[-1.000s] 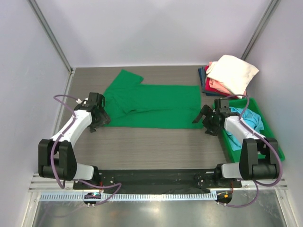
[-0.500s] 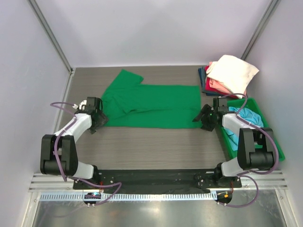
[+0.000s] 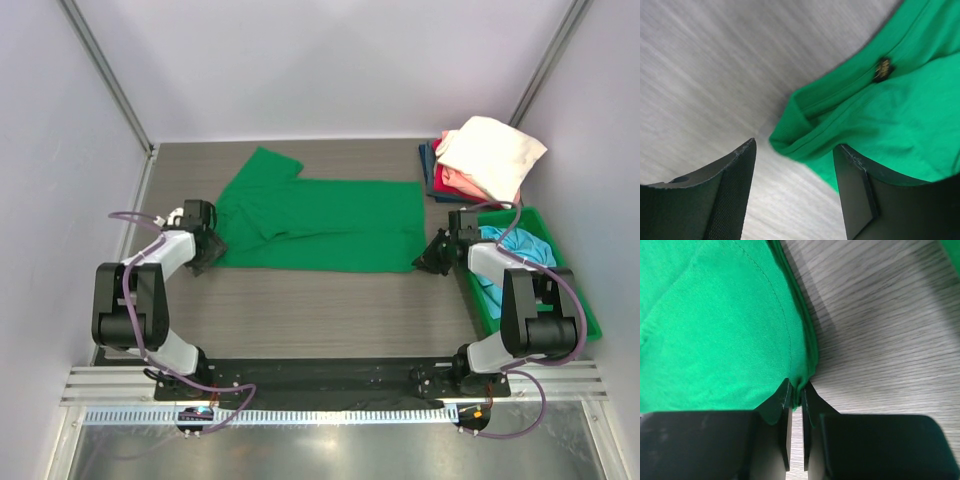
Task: Fold and stack the t-shirts
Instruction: Fold the tshirt
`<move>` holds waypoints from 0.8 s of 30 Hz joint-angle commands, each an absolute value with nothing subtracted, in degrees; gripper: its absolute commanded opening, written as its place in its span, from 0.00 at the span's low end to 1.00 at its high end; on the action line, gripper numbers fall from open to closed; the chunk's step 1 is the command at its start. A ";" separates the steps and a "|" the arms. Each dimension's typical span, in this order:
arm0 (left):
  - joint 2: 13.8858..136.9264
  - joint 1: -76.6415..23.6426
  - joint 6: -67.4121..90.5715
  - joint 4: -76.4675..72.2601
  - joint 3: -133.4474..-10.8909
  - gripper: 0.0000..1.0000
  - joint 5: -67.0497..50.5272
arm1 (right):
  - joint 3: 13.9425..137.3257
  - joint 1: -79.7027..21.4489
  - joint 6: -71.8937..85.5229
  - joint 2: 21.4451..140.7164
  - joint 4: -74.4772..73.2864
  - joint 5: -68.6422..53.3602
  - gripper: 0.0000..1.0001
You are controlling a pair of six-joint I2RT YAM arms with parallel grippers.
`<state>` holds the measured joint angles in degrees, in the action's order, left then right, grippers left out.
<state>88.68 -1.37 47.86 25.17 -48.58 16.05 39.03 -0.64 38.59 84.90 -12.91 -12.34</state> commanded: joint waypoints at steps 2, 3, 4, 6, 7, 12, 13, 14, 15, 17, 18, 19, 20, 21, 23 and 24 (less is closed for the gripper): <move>90.96 -1.06 48.87 21.45 -51.76 0.62 17.23 | 42.09 -0.79 39.73 84.72 -10.81 -11.51 0.06; 91.23 -1.05 48.95 21.27 -52.38 0.58 17.23 | 42.36 -0.70 39.64 84.81 -10.90 -11.34 0.05; 91.49 -1.05 48.87 20.92 -52.47 0.54 17.23 | 42.54 -0.70 39.64 85.16 -10.99 -11.25 0.04; 92.28 -0.97 48.61 19.61 -52.73 0.28 16.79 | 42.98 -0.70 39.64 85.60 -10.81 -10.99 0.01; 92.63 -0.88 48.52 19.34 -52.91 0.18 16.44 | 43.07 -0.70 39.64 86.21 -10.72 -10.81 0.01; 92.81 -0.79 48.60 21.17 -57.47 0.00 17.40 | 47.36 -0.70 41.04 89.11 -9.14 -9.40 0.01; 92.64 -0.36 48.60 22.05 -59.05 0.00 17.40 | 49.20 -0.79 41.22 90.43 -9.14 -9.75 0.01; 92.72 -0.26 48.60 24.41 -63.33 0.00 16.88 | 54.18 -0.70 41.48 93.48 -10.71 -10.19 0.01; 93.51 -0.26 48.69 26.09 -66.24 0.00 16.35 | 57.36 -0.79 41.83 94.91 -11.94 -10.72 0.01; 95.35 3.25 49.31 31.60 -76.83 0.00 12.25 | 66.47 -0.79 43.23 98.77 -13.53 -12.21 0.01; 97.45 3.95 49.31 33.90 -81.17 0.00 9.78 | 69.84 -0.70 43.59 99.75 -14.58 -12.91 0.01; 98.17 4.56 48.96 36.01 -85.47 0.00 8.62 | 73.53 -0.79 43.77 100.28 -15.89 -14.23 0.01; 98.52 4.48 48.35 39.43 -93.00 0.00 7.92 | 79.39 -0.70 43.94 100.37 -17.65 -14.41 0.01; 97.74 4.57 47.90 40.59 -95.86 0.00 7.04 | 81.37 -0.79 44.38 98.98 -18.36 -13.98 0.01; 95.55 4.48 47.20 42.27 -99.13 0.00 8.08 | 84.46 -0.70 44.30 96.69 -21.60 -10.82 0.01; 94.41 4.57 46.76 42.62 -98.97 0.00 8.78 | 84.46 -0.79 44.04 94.50 -22.32 -10.11 0.01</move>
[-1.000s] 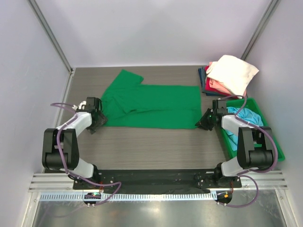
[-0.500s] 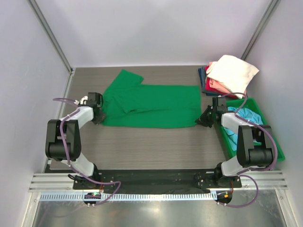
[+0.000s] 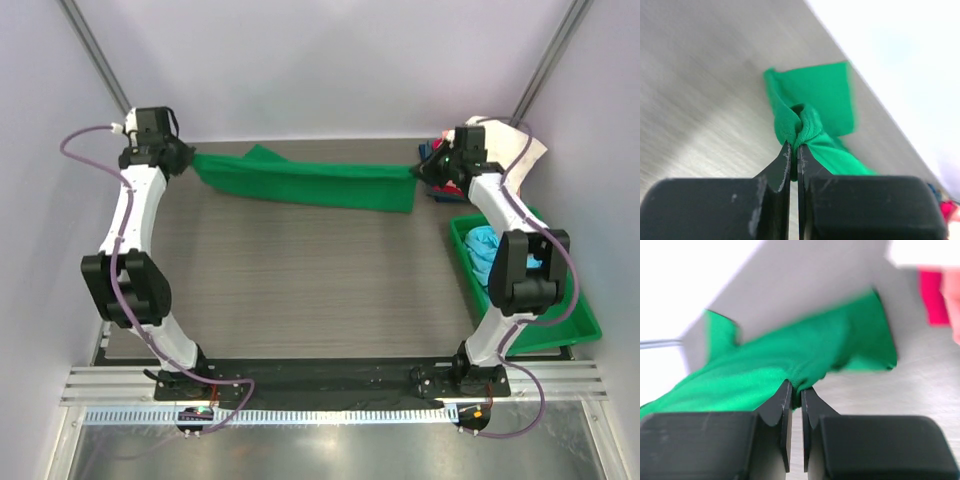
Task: Fold and stack the t-shirts
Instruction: Fold the tshirt
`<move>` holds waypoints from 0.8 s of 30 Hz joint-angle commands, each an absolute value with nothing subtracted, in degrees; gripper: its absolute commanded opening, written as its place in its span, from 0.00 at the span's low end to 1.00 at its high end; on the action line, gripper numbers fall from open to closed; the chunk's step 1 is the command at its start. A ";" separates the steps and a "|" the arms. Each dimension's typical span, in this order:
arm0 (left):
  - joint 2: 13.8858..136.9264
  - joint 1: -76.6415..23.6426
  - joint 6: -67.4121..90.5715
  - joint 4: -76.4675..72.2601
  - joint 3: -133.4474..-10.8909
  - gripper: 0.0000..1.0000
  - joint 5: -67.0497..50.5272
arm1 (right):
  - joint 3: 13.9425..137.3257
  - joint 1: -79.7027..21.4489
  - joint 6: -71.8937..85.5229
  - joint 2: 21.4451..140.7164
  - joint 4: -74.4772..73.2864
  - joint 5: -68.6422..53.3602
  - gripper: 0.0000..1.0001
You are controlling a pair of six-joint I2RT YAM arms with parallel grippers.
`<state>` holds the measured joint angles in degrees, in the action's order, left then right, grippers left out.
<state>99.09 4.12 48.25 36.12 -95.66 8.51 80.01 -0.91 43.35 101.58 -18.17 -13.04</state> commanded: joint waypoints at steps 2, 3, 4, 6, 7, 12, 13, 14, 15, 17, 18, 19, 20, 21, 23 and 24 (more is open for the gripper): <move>89.75 4.66 45.44 42.54 -95.03 0.00 8.79 | 80.35 -0.70 43.59 91.68 -22.59 -10.81 0.01; 88.00 4.83 45.27 42.02 -92.49 0.00 8.70 | 78.16 -0.79 43.51 88.97 -22.59 -11.25 0.01; 83.80 4.83 45.18 41.40 -86.46 0.00 8.35 | 72.83 -0.79 43.42 87.64 -22.33 -11.51 0.01; 79.04 4.83 45.26 37.89 -78.88 0.00 7.56 | 66.39 -0.70 43.59 84.83 -19.70 -12.39 0.01; 74.49 4.83 45.61 37.01 -71.27 0.00 8.08 | 60.44 -0.79 43.59 82.73 -18.99 -12.65 0.01; 62.50 4.83 47.28 34.98 -53.11 0.02 12.13 | 46.25 -0.79 42.37 77.62 -16.96 -12.66 0.01; 60.92 4.92 47.72 35.42 -49.34 0.03 12.39 | 42.49 -0.79 42.28 76.56 -17.05 -12.48 0.01; 59.78 4.92 48.07 36.64 -47.74 0.05 12.83 | 40.80 -0.70 42.54 74.73 -17.14 -12.39 0.01; 57.76 4.83 48.86 37.43 -46.42 0.07 13.35 | 39.13 -0.70 43.06 73.58 -17.23 -12.13 0.01; 56.08 5.01 49.83 40.67 -44.22 0.10 15.19 | 34.99 -0.70 44.12 70.42 -17.40 -12.13 0.01; 54.68 4.92 50.88 41.82 -43.77 0.15 15.73 | 33.85 -0.70 45.43 69.53 -17.32 -12.30 0.01; 54.15 5.01 51.24 43.92 -43.25 0.18 16.08 | 32.01 -0.70 45.79 68.65 -17.31 -12.57 0.01; 53.44 5.01 51.41 44.82 -42.98 0.27 16.61 | 31.30 -0.79 46.23 66.99 -17.49 -12.83 0.01; 52.39 5.10 51.68 45.78 -42.80 0.36 16.70 | 30.59 -0.70 46.67 66.19 -17.84 -13.27 0.13; 50.98 5.18 52.47 48.50 -42.63 0.48 16.70 | 29.10 -0.70 47.28 63.56 -18.81 -15.20 0.30; 48.89 5.10 52.82 49.47 -42.71 0.51 16.79 | 28.22 -0.79 47.98 62.33 -19.42 -15.64 0.51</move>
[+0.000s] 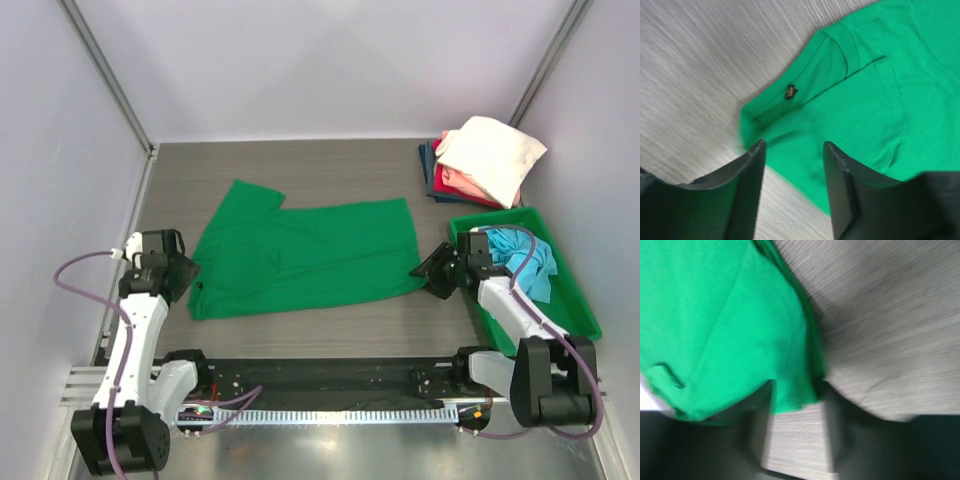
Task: Fold and stack the t-shirts
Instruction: Fold the tshirt
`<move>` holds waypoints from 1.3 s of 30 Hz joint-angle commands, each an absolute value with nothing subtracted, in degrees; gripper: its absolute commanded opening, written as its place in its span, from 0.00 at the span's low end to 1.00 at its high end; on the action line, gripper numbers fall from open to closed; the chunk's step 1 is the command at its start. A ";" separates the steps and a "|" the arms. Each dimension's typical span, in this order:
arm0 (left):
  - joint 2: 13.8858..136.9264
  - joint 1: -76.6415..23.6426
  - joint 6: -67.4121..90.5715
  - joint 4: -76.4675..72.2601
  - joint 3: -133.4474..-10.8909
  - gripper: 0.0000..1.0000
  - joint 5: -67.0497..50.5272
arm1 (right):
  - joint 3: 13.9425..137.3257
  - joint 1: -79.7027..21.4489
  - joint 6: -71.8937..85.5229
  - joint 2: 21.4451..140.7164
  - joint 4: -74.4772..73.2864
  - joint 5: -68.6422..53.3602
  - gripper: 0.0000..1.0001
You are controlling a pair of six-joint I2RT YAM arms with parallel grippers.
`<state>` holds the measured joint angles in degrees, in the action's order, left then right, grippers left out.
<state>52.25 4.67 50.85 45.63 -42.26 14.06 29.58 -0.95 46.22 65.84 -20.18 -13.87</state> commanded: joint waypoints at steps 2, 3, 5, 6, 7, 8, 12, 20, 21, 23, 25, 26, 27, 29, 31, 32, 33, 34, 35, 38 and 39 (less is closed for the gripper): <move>46.51 5.18 54.14 52.02 -43.41 0.59 16.61 | 27.60 -0.70 48.43 59.87 -22.31 -15.82 0.65; 43.88 5.19 54.40 53.25 -44.55 0.61 16.52 | 27.34 -0.79 49.12 56.63 -23.46 -15.73 0.76; 41.58 5.10 54.49 53.17 -45.52 0.65 16.79 | 27.51 -0.79 49.74 53.37 -26.10 -15.38 0.80; 40.96 5.18 54.06 52.91 -46.40 0.66 16.27 | 28.03 -0.70 50.01 50.30 -26.63 -15.38 0.81; 40.52 5.10 53.18 51.34 -46.93 0.66 15.39 | 28.47 -0.79 50.36 48.71 -27.41 -15.21 0.81; 40.78 5.18 51.00 49.85 -47.19 0.66 14.08 | 29.00 -0.79 50.36 47.47 -27.42 -15.03 0.81; 46.56 5.10 45.45 42.73 -50.26 0.64 7.83 | 33.12 -0.79 48.17 47.10 -27.25 -13.89 0.81; 77.89 5.10 36.22 32.35 -68.86 0.60 3.96 | 47.63 -0.70 40.52 67.75 -24.79 -15.82 0.81; 82.13 5.10 34.91 31.30 -71.34 0.60 2.91 | 49.38 -0.79 40.17 68.98 -23.92 -15.47 0.81; 89.87 4.92 32.97 31.02 -77.14 0.60 -2.42 | 51.06 -0.70 39.82 71.61 -23.03 -15.90 0.81; 101.48 4.66 31.65 31.46 -85.58 0.59 -3.33 | 53.60 -0.70 38.94 73.64 -22.33 -19.31 0.81; 105.52 4.66 31.64 31.29 -90.65 0.58 -5.25 | 55.35 -0.70 38.50 75.57 -22.32 -20.12 0.81; 111.82 4.57 31.55 30.77 -93.23 0.58 -5.80 | 56.15 -0.79 37.63 76.28 -22.32 -21.08 0.81; 118.36 3.87 31.46 30.67 -101.20 0.57 -6.33 | 57.56 -1.14 36.57 77.43 -22.32 -22.75 0.82; 125.66 3.17 31.12 30.76 -105.89 0.57 -6.41 | 58.27 -1.93 34.81 79.01 -22.15 -26.17 0.82; 127.60 2.73 31.03 30.76 -110.08 0.57 -6.50 | 58.53 -2.28 34.28 79.54 -22.15 -27.06 0.82; 129.71 2.38 30.85 30.94 -112.04 0.58 -7.03 | 58.71 -2.72 33.76 80.32 -22.24 -27.68 0.82; 132.95 1.59 30.50 31.20 -115.71 0.59 -7.21 | 58.71 -3.16 33.49 80.42 -22.15 -28.38 0.83; 134.54 1.15 30.06 32.07 -117.49 0.59 -7.21 | 58.62 -3.60 33.49 80.59 -22.24 -28.39 0.83; 138.77 -1.21 29.09 34.88 -122.77 0.60 -4.66 | 58.71 -5.00 33.14 81.21 -22.06 -28.83 0.84; 139.39 -1.58 29.18 35.50 -123.39 0.60 -3.79 | 58.88 -5.01 33.13 81.47 -22.23 -29.18 0.84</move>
